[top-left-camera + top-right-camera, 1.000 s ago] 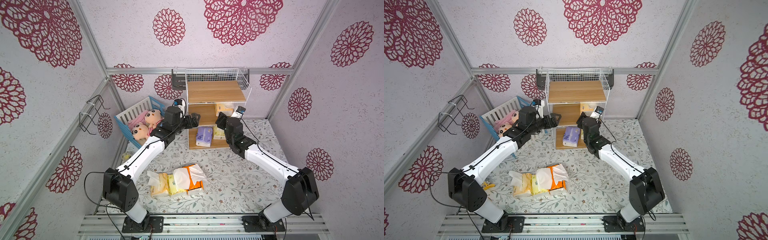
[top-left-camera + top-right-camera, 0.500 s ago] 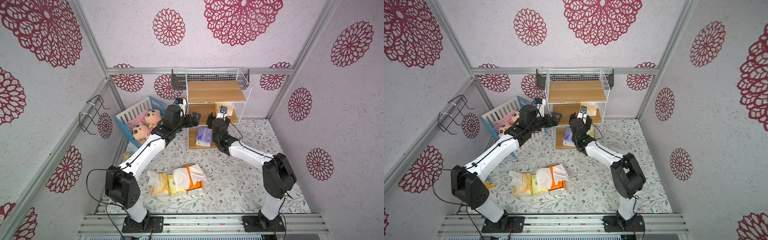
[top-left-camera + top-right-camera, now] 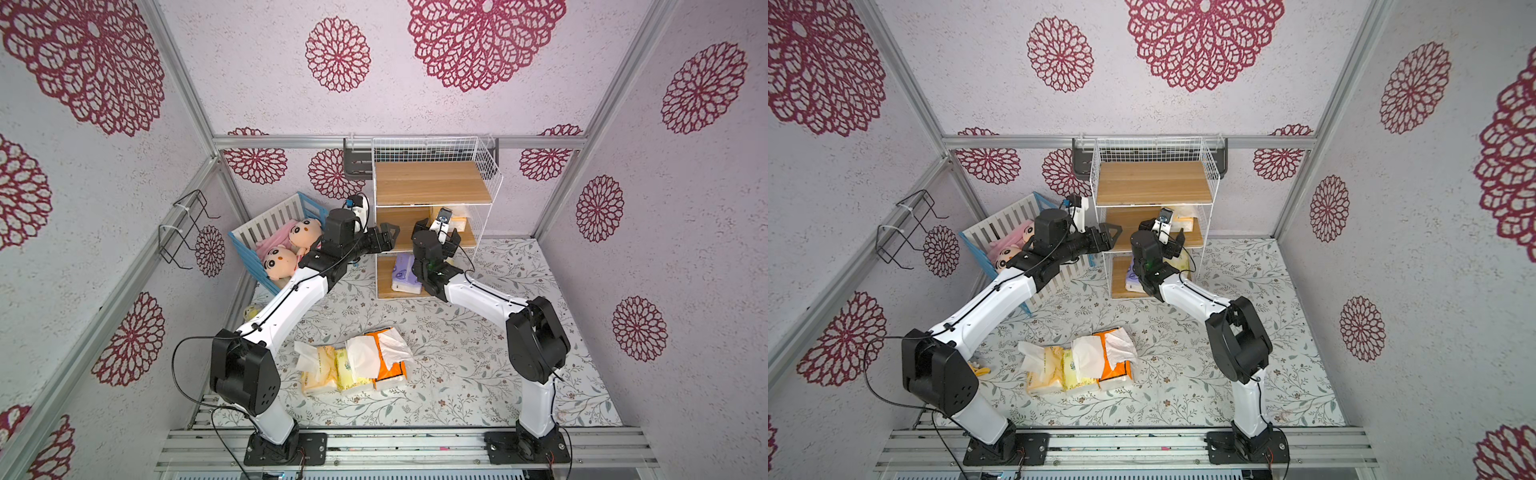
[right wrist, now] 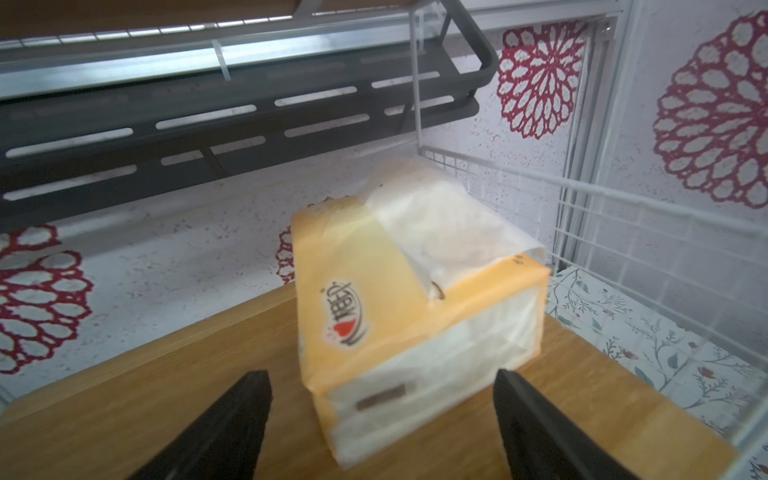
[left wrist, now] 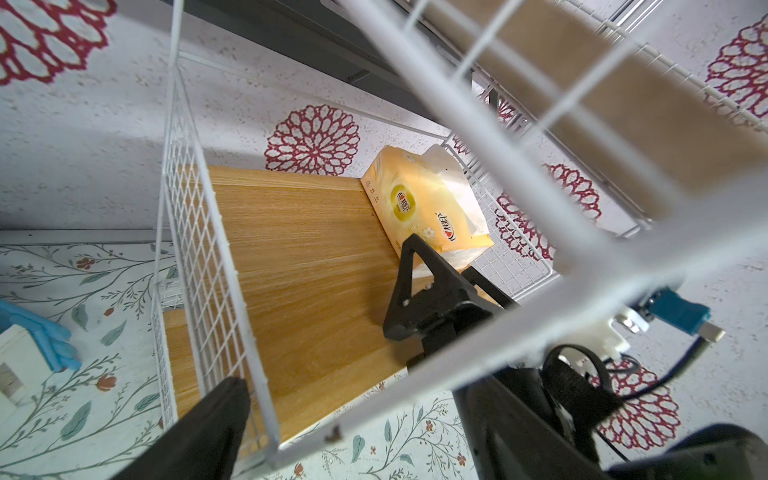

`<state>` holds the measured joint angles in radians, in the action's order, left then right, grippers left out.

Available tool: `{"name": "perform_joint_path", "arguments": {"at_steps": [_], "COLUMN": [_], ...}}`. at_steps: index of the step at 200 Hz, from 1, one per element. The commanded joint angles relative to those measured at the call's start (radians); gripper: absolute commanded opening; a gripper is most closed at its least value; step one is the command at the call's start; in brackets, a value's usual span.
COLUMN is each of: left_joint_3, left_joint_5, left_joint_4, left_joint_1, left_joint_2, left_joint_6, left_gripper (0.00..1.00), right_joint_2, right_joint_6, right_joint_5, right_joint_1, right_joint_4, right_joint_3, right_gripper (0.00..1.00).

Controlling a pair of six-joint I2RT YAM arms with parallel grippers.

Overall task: Remove the tissue boxes from the shelf
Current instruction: Pick up a box of tissues from the shelf.

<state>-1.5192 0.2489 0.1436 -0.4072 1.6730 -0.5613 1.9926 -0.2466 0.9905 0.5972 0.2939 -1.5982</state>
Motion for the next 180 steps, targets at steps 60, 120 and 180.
{"name": "perform_joint_path", "arguments": {"at_steps": [60, 120, 180], "left_joint_3": [0.005, 0.010, -0.001], "left_joint_5": [0.091, 0.097, 0.094], "left_joint_4": [-0.072, -0.080, -0.072], "left_joint_1": [0.016, 0.017, 0.017], "left_joint_2": [0.049, 0.045, 0.043], "left_joint_6": [-0.017, -0.015, -0.008], "left_gripper": [0.88, 0.88, 0.87], "right_joint_2": [0.156, 0.135, 0.112], "right_joint_6": [-0.109, -0.197, -0.265], "right_joint_5": [0.008, 0.009, -0.015], "right_joint_1": [-0.040, -0.070, -0.100], "right_joint_4": [-0.156, -0.184, -0.157], "right_joint_3": [-0.189, -0.138, -0.071], "right_gripper": [0.88, 0.86, 0.86]}}
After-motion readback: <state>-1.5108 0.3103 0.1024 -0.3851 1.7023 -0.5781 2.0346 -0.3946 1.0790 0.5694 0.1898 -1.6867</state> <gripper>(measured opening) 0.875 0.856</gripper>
